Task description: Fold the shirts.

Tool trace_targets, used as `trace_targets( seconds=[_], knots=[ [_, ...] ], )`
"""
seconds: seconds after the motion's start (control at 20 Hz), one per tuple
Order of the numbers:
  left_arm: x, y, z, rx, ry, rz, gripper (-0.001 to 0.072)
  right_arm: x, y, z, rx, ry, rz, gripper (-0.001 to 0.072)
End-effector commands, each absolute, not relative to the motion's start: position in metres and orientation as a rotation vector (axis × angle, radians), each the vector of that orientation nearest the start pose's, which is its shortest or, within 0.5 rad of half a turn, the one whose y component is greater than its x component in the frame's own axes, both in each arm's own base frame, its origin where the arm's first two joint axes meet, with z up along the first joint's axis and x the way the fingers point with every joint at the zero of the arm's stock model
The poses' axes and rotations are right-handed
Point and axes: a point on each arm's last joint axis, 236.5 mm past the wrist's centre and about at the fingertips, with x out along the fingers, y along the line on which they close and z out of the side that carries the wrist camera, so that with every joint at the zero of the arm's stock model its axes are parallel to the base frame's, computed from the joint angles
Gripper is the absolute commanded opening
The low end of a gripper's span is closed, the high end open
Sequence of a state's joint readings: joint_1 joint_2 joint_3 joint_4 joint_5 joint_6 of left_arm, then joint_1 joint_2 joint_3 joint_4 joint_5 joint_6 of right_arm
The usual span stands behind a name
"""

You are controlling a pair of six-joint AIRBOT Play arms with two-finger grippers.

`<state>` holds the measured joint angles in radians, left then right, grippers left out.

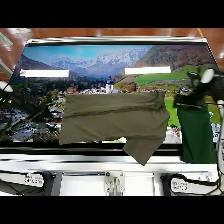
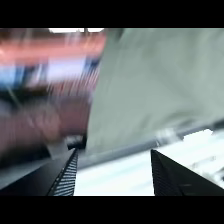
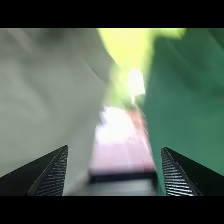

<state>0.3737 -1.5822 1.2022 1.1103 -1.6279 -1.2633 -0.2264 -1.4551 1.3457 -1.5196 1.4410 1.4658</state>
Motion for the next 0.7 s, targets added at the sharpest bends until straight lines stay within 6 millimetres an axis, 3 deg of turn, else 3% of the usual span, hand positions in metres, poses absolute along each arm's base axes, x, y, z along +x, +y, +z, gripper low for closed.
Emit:
trace_targets(
  seconds=[0.0,0.1,0.15,0.35,0.65],
  knots=[
    [0.237,0.005,-0.078,-0.710,1.772,-0.290,0.0560,0.309,-0.079,0.001,0.351,1.581,-0.031,0.0690],
    [0.212,-0.016,-0.091,-0.828,1.778,-0.333,0.0560,0.306,-0.076,-0.001,0.455,1.529,-0.026,0.0690],
    [0.209,-0.027,-0.095,-0.885,1.762,-0.353,0.0560,0.308,-0.073,-0.003,0.478,1.511,-0.021,0.0690],
    [0.223,-0.043,-0.107,-0.977,1.674,-0.313,0.0541,0.324,-0.062,-0.002,0.474,1.460,0.008,0.0690],
    [0.227,-0.043,-0.111,-0.953,1.664,-0.302,0.0536,0.330,-0.051,-0.002,0.454,1.451,0.033,0.0690]
  ],
)
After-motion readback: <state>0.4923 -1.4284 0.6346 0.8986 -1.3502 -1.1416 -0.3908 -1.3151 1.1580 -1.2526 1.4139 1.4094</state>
